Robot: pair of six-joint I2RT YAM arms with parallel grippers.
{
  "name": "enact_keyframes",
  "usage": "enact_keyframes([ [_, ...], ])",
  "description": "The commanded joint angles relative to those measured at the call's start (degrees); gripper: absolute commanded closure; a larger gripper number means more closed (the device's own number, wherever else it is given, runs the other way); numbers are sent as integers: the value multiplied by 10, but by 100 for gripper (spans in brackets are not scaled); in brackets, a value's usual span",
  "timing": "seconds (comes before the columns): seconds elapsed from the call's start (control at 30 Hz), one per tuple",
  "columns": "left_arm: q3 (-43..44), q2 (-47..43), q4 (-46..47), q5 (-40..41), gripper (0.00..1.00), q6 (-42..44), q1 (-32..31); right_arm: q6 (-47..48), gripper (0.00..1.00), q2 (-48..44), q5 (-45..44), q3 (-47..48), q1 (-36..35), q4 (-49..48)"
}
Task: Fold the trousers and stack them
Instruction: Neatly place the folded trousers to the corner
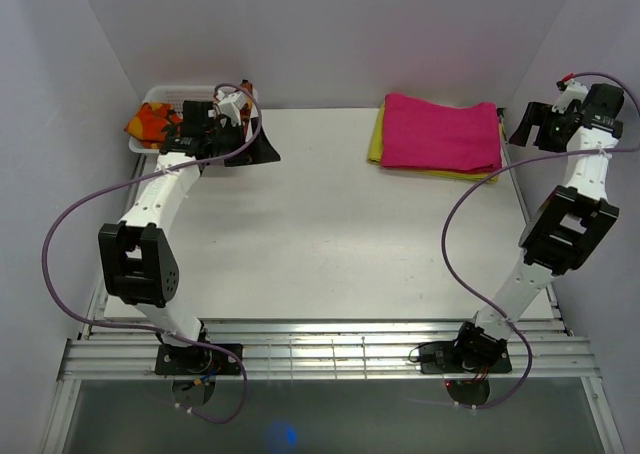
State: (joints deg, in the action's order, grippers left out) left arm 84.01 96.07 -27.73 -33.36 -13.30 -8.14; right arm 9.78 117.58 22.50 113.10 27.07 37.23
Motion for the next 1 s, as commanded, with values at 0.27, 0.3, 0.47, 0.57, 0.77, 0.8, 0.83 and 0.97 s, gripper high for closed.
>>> enact_keyframes([
  [0.27, -69, -102, -131, -37, 2, 97, 106, 111, 4, -172, 107, -222, -5, 73],
  [0.3, -75, -112, -131, -33, 2, 98, 108, 110, 4, -174, 115, -232, -5, 72],
  [0.47, -128, -151, -124, -2, 2, 129, 111, 132, 3, -223, 142, -306, -6, 76],
  [0.57, -165, -156, -137, 33, 2, 169, 111, 169, 7, -285, 144, -386, -9, 82],
  [0.77, -223, -191, -115, 70, 2, 191, 112, 208, 10, -402, 135, -508, -11, 87],
  [0.8, -224, -191, -116, 70, 2, 188, 112, 209, 10, -417, 137, -513, -11, 88],
  [0.83, -224, -192, -116, 69, 2, 188, 111, 209, 10, -422, 139, -518, -11, 92],
  [0.97, -223, -207, -112, 66, 2, 178, 112, 207, 10, -431, 145, -530, -12, 101],
])
